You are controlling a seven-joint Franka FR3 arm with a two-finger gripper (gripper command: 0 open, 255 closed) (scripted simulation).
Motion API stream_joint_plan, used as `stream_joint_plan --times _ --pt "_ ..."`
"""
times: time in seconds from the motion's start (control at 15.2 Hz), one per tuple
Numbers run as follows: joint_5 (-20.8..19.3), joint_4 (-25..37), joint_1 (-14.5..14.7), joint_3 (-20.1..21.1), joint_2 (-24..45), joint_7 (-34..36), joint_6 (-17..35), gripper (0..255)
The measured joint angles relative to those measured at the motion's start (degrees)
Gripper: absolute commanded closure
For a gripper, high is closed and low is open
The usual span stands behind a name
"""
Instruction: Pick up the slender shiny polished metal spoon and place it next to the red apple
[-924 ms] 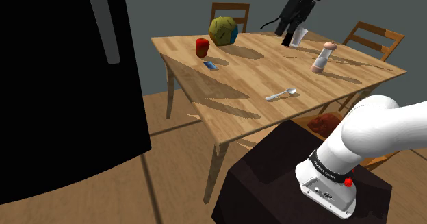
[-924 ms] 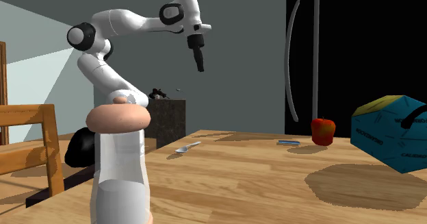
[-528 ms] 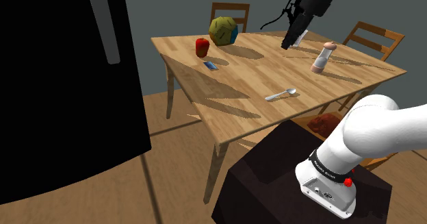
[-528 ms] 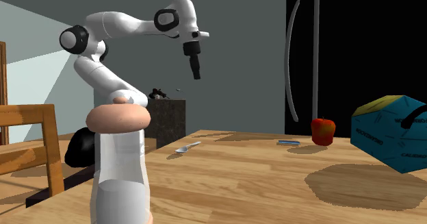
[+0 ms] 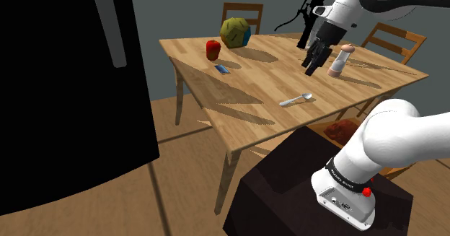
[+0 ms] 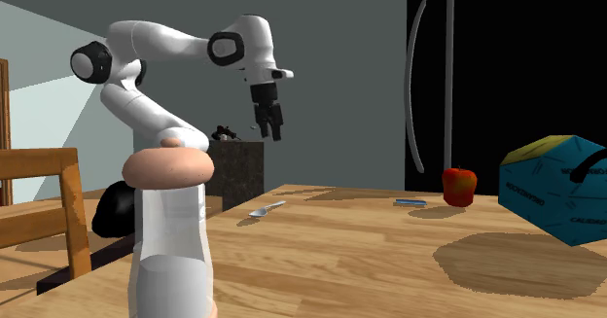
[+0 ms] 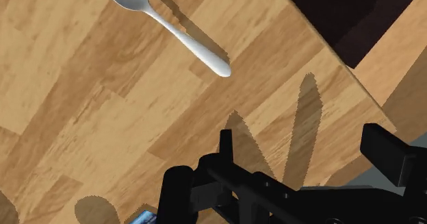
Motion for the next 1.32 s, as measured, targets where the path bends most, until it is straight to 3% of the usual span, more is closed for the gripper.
stream_joint_plan --times 0.46,0.79,1.32 --pt "-7.6 -3.3 3.5 -14.8 6.8 -22.8 7.4 0" --pt "-10.7 -1.4 9.2 -26.2 15.9 -38.9 13.2 0" --pt "-11.2 -4.6 11.5 -30.2 20.1 -42.0 20.4 0"
